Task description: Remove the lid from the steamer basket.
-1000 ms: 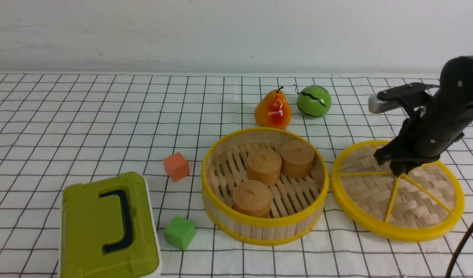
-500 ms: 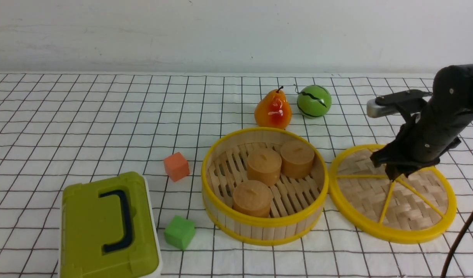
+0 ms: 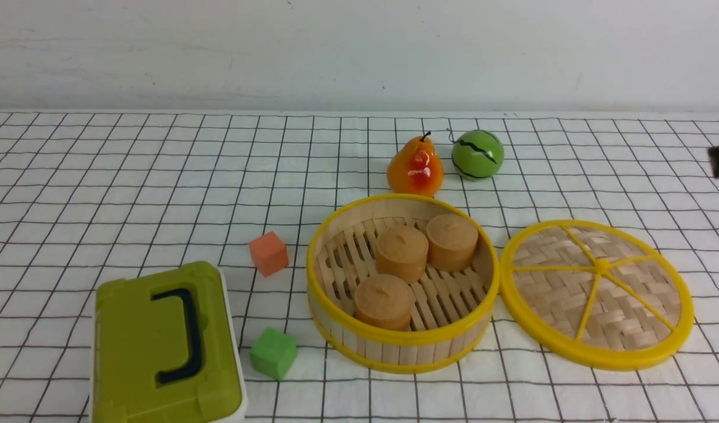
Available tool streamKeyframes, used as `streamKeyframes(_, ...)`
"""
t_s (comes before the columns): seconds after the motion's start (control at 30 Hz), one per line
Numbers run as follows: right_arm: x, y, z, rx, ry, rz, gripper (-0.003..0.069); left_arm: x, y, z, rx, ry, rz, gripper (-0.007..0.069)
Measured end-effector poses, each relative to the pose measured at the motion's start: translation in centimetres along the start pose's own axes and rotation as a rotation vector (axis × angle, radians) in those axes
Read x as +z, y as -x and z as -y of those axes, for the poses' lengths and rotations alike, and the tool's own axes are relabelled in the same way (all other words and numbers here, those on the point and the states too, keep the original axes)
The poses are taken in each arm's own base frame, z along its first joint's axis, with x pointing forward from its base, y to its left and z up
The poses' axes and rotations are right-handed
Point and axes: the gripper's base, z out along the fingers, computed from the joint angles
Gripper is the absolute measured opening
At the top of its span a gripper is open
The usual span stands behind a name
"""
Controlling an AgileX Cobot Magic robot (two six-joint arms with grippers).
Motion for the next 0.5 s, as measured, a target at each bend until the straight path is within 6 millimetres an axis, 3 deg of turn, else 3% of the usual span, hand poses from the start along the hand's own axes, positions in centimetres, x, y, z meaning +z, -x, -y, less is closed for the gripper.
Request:
streamKeyframes(0.13, -3.7, -3.1, -0.8, 0.047, 0.043, 0.101, -0.0022, 0.0, 0.0, 0.0, 0.000, 0.000, 0.000, 0.0239)
streamKeyframes(0.33, -6.5, -6.7, -1.5, 0.082, 0.090, 0.213, -0.0022, 0.0, 0.0, 0.0, 0.000, 0.000, 0.000, 0.0239)
streamKeyframes(0.5, -8.1, -8.3, -1.9, 0.083, 0.113, 0.222, -0.0022, 0.0, 0.0, 0.0, 0.000, 0.000, 0.000, 0.0239)
